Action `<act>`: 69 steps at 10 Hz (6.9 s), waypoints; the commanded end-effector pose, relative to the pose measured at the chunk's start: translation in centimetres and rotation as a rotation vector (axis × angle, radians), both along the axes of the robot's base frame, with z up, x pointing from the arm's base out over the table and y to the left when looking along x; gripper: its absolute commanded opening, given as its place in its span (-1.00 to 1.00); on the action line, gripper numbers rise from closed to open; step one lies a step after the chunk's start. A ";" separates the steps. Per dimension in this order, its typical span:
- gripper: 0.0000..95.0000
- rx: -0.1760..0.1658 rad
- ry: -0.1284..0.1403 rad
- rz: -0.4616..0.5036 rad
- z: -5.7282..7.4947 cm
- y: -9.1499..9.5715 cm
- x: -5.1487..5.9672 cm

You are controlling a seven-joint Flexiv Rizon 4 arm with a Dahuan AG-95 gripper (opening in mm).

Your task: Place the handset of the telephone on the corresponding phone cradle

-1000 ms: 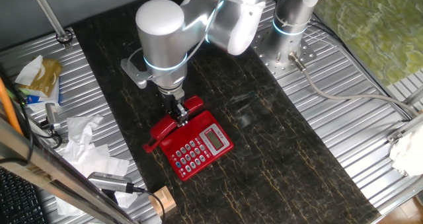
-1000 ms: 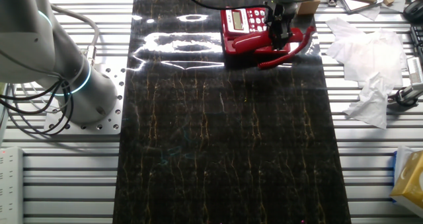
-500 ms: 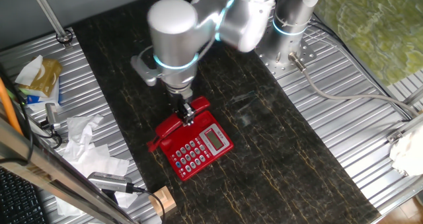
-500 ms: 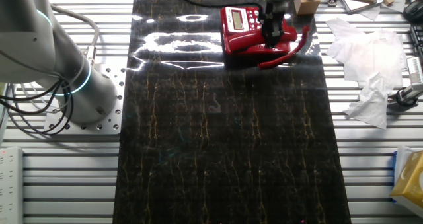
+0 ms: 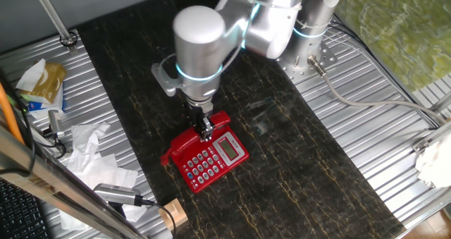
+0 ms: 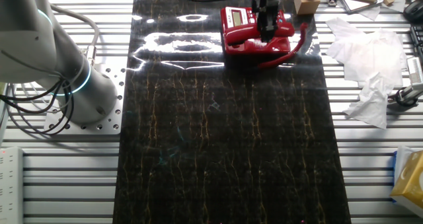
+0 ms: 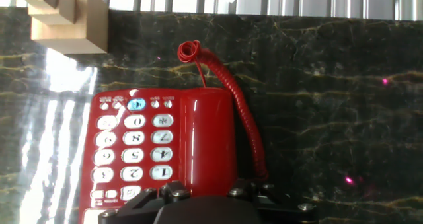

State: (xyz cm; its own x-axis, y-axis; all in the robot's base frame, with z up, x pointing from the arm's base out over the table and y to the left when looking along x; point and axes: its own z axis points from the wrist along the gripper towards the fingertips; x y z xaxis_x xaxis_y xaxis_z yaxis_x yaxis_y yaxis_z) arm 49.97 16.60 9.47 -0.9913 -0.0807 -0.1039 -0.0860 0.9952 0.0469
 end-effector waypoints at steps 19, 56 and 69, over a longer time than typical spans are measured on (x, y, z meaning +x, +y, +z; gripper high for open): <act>-1.00 0.011 0.001 -0.024 -2.2 -0.1 1.7; -1.00 0.011 0.195 0.017 -4.4 0.4 1.7; 0.60 0.004 0.157 0.116 -2.7 0.6 2.2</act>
State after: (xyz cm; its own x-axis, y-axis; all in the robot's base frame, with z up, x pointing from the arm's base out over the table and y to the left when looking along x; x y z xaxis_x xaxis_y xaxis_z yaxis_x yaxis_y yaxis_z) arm 52.30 17.22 7.06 -0.9782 -0.2006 0.0531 -0.1965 0.9777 0.0741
